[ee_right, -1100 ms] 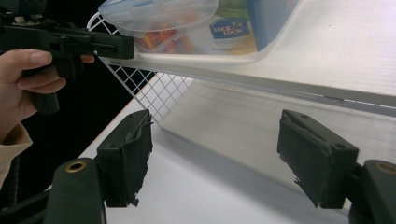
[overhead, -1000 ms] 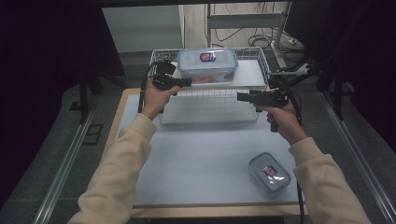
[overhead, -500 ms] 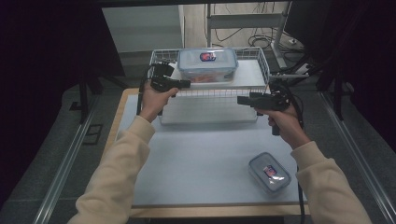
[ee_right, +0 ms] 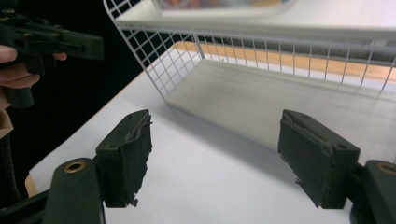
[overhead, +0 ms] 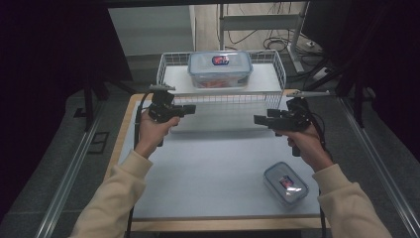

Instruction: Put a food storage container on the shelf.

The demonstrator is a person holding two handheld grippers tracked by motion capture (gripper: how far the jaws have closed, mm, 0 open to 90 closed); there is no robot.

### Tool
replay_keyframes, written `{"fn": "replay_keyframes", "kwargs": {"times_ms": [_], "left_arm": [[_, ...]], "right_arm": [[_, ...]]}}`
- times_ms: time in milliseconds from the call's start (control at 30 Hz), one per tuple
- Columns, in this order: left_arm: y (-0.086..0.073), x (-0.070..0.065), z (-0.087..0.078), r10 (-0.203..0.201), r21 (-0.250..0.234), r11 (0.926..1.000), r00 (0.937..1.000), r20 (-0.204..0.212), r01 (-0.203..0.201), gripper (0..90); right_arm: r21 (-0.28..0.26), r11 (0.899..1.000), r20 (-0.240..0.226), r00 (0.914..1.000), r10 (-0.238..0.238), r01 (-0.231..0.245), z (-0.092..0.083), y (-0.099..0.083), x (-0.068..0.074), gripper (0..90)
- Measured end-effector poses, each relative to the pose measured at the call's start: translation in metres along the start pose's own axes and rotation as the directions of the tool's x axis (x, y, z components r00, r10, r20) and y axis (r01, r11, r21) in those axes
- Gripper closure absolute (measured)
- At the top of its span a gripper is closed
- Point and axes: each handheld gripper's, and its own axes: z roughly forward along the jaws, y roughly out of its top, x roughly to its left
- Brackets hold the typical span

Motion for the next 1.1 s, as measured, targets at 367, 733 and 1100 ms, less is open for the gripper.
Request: {"fn": "replay_keyframes", "kwargs": {"times_ms": [367,733,1100], "left_arm": [[-0.063,-0.009,0.006,-0.007,0.054,0.9985,0.9994,0.034,0.005,87.7],[-0.101,-0.013,0.024,-0.029,0.127,0.9917,0.9977,0.061,0.021,73.2],[-0.122,-0.011,0.027,-0.062,0.143,0.9882,0.9968,0.049,0.055,28.3]], "right_arm": [[0.049,0.999,0.013,0.9999,0.002,-0.003,0.002,-0.048,-0.008,24.6],[0.072,0.996,0.010,0.9983,0.057,-0.057,0.002,-0.086,-0.016,24.1],[0.104,0.995,0.038,0.9993,-0.003,-0.001,-0.005,-0.102,-0.008,22.9]]}}
